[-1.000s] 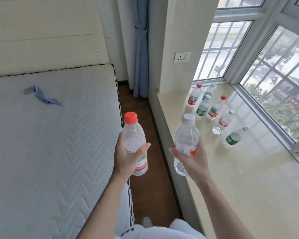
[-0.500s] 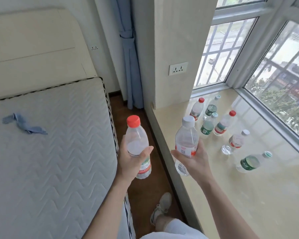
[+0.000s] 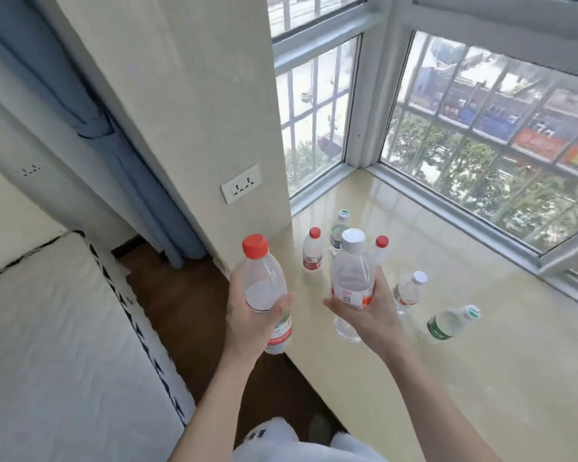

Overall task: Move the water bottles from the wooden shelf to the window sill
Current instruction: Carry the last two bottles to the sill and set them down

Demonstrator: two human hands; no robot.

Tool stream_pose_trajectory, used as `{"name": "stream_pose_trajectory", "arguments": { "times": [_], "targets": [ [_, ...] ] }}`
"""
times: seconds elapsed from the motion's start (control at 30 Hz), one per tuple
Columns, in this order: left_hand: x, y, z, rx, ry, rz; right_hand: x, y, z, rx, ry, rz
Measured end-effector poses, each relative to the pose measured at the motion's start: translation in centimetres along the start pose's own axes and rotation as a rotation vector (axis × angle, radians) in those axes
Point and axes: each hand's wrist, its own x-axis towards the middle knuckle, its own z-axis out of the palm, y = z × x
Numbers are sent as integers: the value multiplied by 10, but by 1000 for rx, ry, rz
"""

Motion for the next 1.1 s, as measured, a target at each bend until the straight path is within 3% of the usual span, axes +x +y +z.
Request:
{"name": "stream_pose_trajectory", "arguments": {
  "times": [0.43,0.63,0.83,1.1],
  "targets": [
    [83,21,123,-17,-721,34,-15,38,-68,145,699,168],
    [94,12,161,-30,-929,-25,-29,51,-69,181,906,201],
    [97,-19,195,39,-1084,-30,-34,91,-64,166,987,273],
    [86,-95,238,100,-1100,-67,-28,167,-75,132,989,332]
  ]
}}
